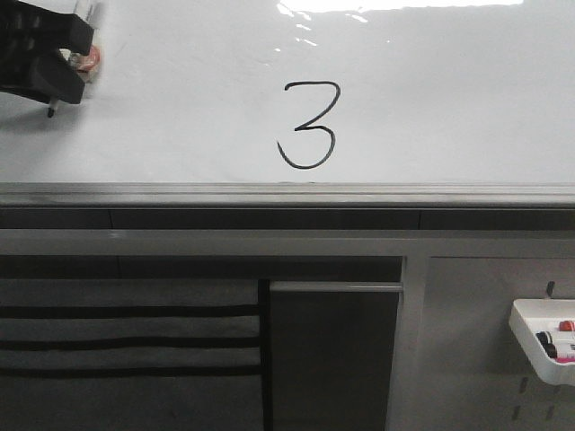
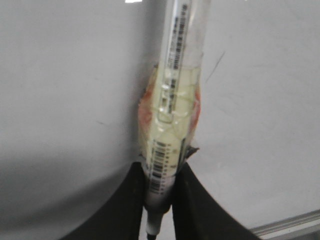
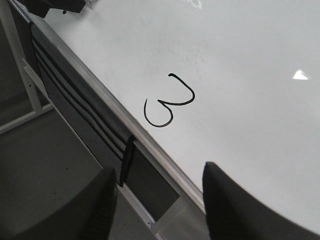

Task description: Write number 3 on whiteboard

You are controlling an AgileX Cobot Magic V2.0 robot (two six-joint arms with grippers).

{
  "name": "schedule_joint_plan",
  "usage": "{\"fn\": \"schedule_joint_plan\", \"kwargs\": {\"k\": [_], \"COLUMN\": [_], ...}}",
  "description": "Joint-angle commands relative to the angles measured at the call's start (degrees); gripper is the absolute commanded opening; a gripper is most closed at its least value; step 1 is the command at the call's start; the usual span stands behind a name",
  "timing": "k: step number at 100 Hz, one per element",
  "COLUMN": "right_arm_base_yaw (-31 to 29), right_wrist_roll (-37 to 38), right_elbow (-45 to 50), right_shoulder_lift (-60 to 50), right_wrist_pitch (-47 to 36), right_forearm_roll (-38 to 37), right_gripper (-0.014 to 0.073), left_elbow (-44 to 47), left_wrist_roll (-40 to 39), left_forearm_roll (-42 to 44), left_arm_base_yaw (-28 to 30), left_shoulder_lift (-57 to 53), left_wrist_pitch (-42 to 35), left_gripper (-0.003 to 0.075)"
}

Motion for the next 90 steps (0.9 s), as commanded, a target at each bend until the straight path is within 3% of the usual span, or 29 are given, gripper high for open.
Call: {"fn": "schedule_joint_plan", "kwargs": {"k": [1, 38, 47, 67, 77, 90], "right_arm_base_yaw": [-0.27, -0.27, -0.27, -0.27, -0.27, -0.27], "right_wrist_roll": [0.09, 0.09, 0.09, 0.22, 2.11, 12.6], "right_elbow": [-1.59, -1.59, -1.59, -1.59, -2.37, -4.01], "right_shoulder_lift": [-0.53, -0.53, -0.53, -0.66, -1.13, -2.56], "right_wrist_pitch": [-2.86, -0.52, -0.17, 1.72, 5.54, 13.01], "right_forearm_roll": [0.95, 0.95, 0.95, 0.16, -0.79, -6.43], "right_gripper": [0.0345, 0.0345, 0.0345, 0.0345, 0.0338, 0.0338], "left_elbow": [-1.58, -1.58, -1.58, -1.58, -1.58, -1.58], "left_wrist_roll": [-0.62, -0.62, -0.62, -0.52, -0.52, -0.52], "left_forearm_roll": [-0.93, -0.93, -0.67, 2.67, 8.49, 15.29], "left_arm_base_yaw": [0.15, 0.15, 0.15, 0.15, 0.28, 1.54], "left_shoulder_lift": [-1.56, 0.26, 0.26, -0.13, -2.21, -8.48], "left_wrist_pitch": [-1.25, -0.54, -0.54, -0.32, 2.9, 10.77], "left_gripper": [-0.0018, -0.0011, 0.0076, 0.0427, 0.0443, 0.0441]}}
